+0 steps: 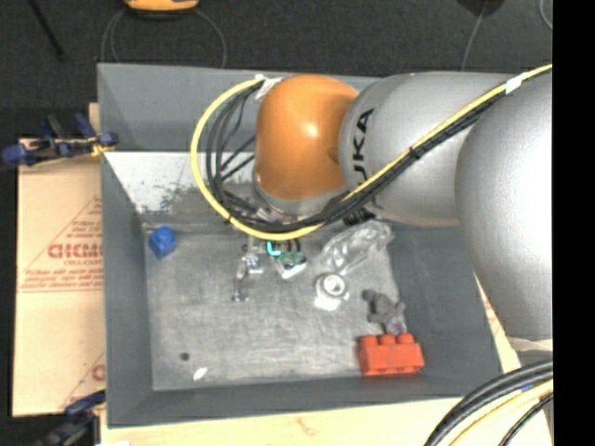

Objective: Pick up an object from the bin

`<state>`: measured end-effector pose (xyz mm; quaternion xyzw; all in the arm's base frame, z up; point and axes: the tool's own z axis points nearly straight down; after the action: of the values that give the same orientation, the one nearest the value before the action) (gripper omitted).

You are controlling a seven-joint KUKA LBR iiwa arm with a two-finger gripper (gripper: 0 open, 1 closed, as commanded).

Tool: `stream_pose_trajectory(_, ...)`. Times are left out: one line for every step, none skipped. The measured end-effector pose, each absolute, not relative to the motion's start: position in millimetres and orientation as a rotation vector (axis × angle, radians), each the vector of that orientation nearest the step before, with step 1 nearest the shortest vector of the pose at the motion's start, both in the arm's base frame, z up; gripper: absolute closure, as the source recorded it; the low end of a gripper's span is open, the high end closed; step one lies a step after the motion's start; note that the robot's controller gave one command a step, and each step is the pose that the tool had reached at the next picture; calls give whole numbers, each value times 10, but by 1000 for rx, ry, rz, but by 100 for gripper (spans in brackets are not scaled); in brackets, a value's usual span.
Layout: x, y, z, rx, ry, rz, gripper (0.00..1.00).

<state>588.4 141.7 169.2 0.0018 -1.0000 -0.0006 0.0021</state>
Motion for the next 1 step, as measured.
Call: stream_pose_trajectory(6264, 822, 1166, 107, -3142, 5, 0)
